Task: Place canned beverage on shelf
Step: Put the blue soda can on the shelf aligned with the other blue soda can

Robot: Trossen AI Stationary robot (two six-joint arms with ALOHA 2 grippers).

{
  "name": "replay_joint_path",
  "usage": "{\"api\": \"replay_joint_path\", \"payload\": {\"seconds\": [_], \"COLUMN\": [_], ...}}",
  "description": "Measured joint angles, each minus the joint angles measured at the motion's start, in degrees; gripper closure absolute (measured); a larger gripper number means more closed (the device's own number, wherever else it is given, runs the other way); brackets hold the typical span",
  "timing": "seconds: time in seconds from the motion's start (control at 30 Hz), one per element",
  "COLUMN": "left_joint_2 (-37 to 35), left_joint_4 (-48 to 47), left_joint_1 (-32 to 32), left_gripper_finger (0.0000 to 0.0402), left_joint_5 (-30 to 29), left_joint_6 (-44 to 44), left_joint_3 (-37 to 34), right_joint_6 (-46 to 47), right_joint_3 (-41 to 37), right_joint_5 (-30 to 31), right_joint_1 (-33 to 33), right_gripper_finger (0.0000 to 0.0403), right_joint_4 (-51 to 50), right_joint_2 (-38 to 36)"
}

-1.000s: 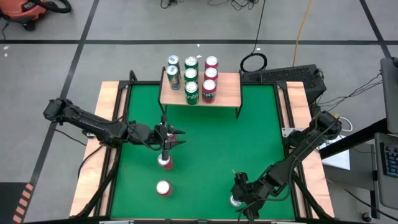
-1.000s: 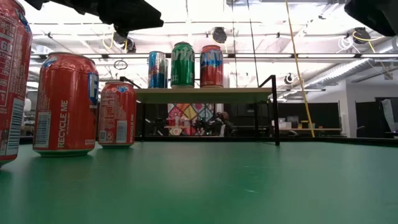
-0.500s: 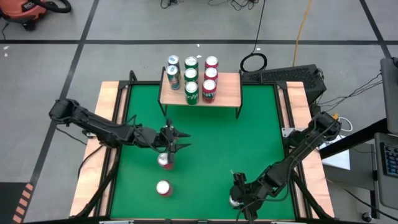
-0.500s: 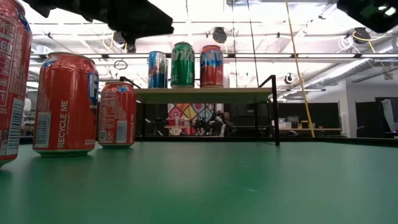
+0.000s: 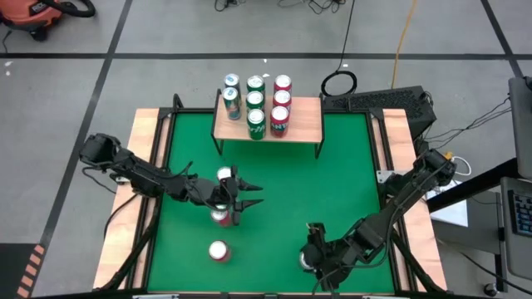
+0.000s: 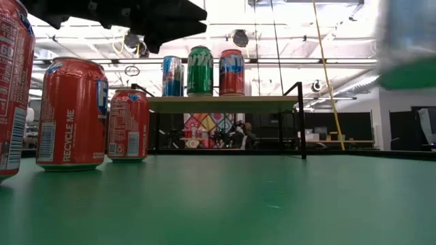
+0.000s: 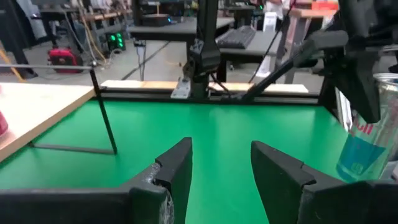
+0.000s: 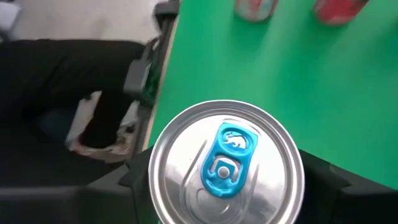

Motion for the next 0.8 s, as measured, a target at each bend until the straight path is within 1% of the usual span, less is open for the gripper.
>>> {"api": "replay_joint_path", "payload": {"seconds": [0.1, 0.2, 0.33, 0.43, 0.57, 0.63, 0.8], "left_joint_2": [1.2, 1.9, 1.9, 1.9, 1.9, 1.9, 1.9], "left_joint_4": [3.9, 7.4, 8.9, 9.3, 9.6, 9.3, 8.9], "left_joint_1": [-1.4, -3.4, -5.6, -6.6, -7.0, -6.9, -7.0], "left_gripper_finger": [0.023, 0.02, 0.0132, 0.0074, 0.0016, 0.0005, 0.0012], "left_joint_5": [-1.4, -1.4, -1.4, -1.5, -4.6, -4.7, -4.3], "left_joint_6": [1.5, 3.0, 3.5, 4.9, 6.1, 6.1, 6.0], "left_joint_3": [0.0, 0.0, 0.6, 0.6, 0.6, 0.6, 0.6], "right_joint_6": [-2.5, -4.8, -6.8, -7.1, -7.2, -7.8, -9.4], "right_joint_3": [3.5, 6.9, 10.1, 11.6, 12.2, 12.2, 12.2], "right_joint_5": [0.9, 3.2, 8.1, 9.5, 9.4, 9.4, 9.4], "right_joint_1": [-1.7, -3.6, -6.8, -9.4, -12.8, -14.2, -16.8], "right_gripper_finger": [0.0163, 0.0167, 0.0166, 0.0165, 0.0165, 0.0165, 0.0164], "right_joint_4": [-3.2, -5.7, -7.5, -7.3, -5.4, -4.3, -0.5], "right_joint_2": [0.0, 0.0, 0.0, 0.0, 0.0, 0.0, 0.0]}}
